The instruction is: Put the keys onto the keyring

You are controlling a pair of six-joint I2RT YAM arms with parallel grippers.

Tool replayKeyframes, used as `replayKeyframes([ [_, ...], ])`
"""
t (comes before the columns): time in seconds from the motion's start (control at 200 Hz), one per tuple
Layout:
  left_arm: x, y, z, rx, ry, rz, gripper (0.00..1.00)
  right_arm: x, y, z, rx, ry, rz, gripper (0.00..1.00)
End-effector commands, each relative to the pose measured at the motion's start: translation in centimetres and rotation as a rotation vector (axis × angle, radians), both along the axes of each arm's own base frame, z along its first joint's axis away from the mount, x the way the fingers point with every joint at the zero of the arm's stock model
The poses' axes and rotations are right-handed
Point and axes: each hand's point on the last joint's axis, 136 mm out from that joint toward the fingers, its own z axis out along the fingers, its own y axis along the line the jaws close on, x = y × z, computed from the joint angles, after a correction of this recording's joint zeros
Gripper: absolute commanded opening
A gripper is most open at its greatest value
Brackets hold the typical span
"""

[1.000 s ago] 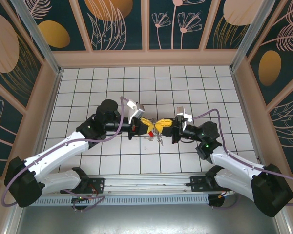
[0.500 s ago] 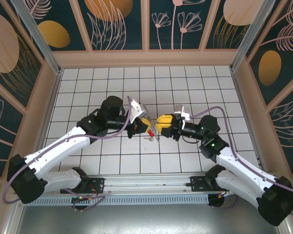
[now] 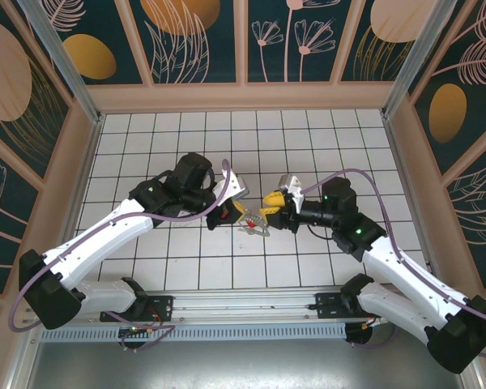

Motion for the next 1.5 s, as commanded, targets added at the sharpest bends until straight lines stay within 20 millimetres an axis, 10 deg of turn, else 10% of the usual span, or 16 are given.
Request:
replayKeyframes([
  [0.0,-1.3,-0.3,0.5,-0.005,0.018,-0.059,0.00,0.0,0.4,-0.1,-0.038,-0.014,0.032,0.38],
  [1.131,-2.0,-1.3,0.9,-0.034,0.024,-0.099,0.00,-2.4,2.9,0.0,0.012,0.067,0.265,0.40],
  [1.496,-2.0,-1.8,0.8,-0.032,0.021,-0.103,0.00,-3.0,3.5,-0.4,0.005,0.076,0.301,0.07],
])
